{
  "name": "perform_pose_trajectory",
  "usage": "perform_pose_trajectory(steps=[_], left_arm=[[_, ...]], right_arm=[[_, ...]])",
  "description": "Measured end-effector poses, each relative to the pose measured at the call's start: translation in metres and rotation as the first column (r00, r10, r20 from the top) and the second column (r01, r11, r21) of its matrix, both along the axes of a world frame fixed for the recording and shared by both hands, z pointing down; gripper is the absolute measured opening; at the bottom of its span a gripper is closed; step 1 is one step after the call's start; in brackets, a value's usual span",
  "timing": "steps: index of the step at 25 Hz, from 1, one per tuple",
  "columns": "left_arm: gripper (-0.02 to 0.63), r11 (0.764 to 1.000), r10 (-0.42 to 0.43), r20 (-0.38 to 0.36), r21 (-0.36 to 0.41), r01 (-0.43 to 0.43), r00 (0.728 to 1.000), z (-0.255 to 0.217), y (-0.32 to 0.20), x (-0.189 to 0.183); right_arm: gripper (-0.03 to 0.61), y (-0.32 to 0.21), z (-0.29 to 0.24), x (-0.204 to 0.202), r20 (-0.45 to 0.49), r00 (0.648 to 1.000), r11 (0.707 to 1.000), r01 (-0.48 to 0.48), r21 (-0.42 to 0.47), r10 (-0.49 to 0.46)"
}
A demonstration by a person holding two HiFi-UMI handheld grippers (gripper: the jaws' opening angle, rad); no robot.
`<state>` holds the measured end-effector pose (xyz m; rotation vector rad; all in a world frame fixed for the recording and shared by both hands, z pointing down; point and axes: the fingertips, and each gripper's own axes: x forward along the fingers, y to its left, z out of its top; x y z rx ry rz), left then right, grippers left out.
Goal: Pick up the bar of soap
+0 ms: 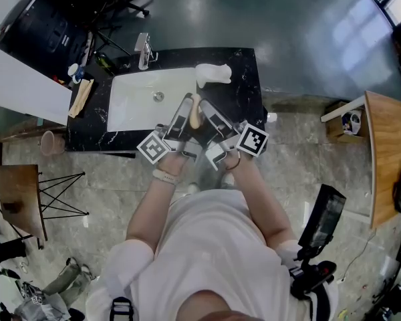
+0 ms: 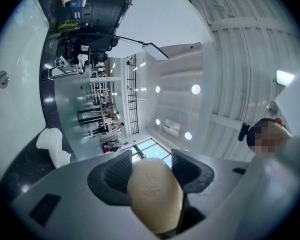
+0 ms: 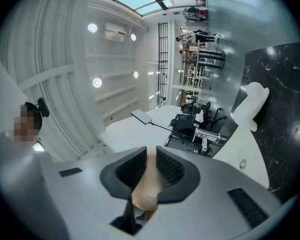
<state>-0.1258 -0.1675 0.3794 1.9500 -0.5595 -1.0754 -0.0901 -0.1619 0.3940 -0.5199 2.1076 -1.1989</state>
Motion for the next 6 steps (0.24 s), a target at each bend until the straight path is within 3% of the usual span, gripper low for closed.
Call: perform_pose_trajectory(steps=[6], left_arm=[[0.247, 1.0, 0.0, -0.004, -0.008, 0.0, 1.0, 0.0012, -0.0011, -0.0009]], right_arm=[[0.074, -0.0013, 0.0028, -0.0011, -0.004, 1.0, 1.0, 0.001, -0.012, -0.001]])
